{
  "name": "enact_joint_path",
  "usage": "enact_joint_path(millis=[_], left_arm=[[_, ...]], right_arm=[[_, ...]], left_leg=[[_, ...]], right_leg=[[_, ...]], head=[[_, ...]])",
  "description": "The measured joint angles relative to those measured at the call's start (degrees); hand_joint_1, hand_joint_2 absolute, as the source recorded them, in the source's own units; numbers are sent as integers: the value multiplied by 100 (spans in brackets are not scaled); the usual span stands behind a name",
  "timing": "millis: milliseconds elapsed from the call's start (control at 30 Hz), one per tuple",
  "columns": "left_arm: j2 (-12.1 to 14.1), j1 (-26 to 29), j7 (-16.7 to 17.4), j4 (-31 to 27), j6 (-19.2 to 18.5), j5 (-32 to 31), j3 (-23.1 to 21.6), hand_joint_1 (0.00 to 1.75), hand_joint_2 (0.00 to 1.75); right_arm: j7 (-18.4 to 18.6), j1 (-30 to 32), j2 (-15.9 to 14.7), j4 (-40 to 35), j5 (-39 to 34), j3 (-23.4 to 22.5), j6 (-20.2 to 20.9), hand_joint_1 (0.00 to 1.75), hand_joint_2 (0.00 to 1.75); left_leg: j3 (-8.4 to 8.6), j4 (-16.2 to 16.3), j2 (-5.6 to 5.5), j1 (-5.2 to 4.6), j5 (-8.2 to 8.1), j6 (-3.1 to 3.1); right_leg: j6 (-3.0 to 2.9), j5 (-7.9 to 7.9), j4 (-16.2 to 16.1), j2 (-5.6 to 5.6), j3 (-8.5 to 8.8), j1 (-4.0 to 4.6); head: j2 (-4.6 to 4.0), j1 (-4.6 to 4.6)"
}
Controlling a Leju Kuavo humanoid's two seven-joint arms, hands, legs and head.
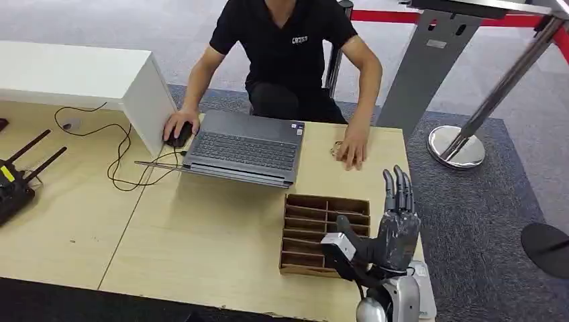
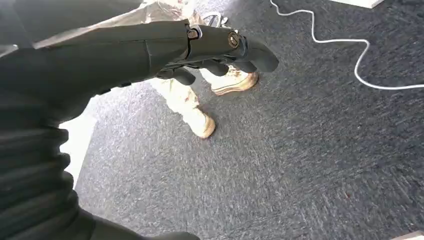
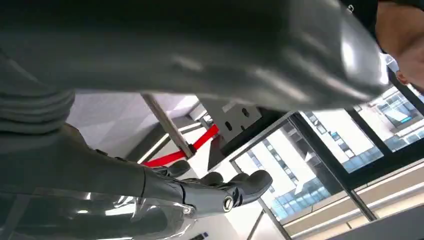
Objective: Pass the card to the sensor for recognition and then transmit it.
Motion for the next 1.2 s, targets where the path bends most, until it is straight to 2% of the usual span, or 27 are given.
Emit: enact_joint_path(millis=[133,733,767,1033,1200], left_arm=[[0,-1,111,0,0,46,-57,0,175],[-7,-13,459,0,0,44,-85,0,175],[-7,-13,466,0,-2,44,-85,0,175],[-7,-14,385,0,0,20,-90,0,175],[-7,-21,304,0,-2,52,-101,0,175]], right_arm=[[-147,186,70,-13,-367,-332,0,0,0],[-166,632,175,-90,-885,-759,-2,0,0],[-166,635,177,-90,-910,-774,0,0,175],[-354,630,184,-85,-903,-761,0,0,175],[-223,566,138,-83,-1200,-395,2,0,175]], left_leg=[[-2,0,1,0,0,0],[0,0,2,0,0,0],[0,0,2,0,0,0],[0,0,1,0,0,0],[0,0,2,0,0,0]], right_leg=[[0,0,0,0,0,0],[0,0,0,2,2,0],[0,0,0,2,2,0],[0,0,0,2,4,0],[0,0,1,2,4,0]], head=[[0,2],[0,-2],[0,-2],[0,-2],[0,-2]])
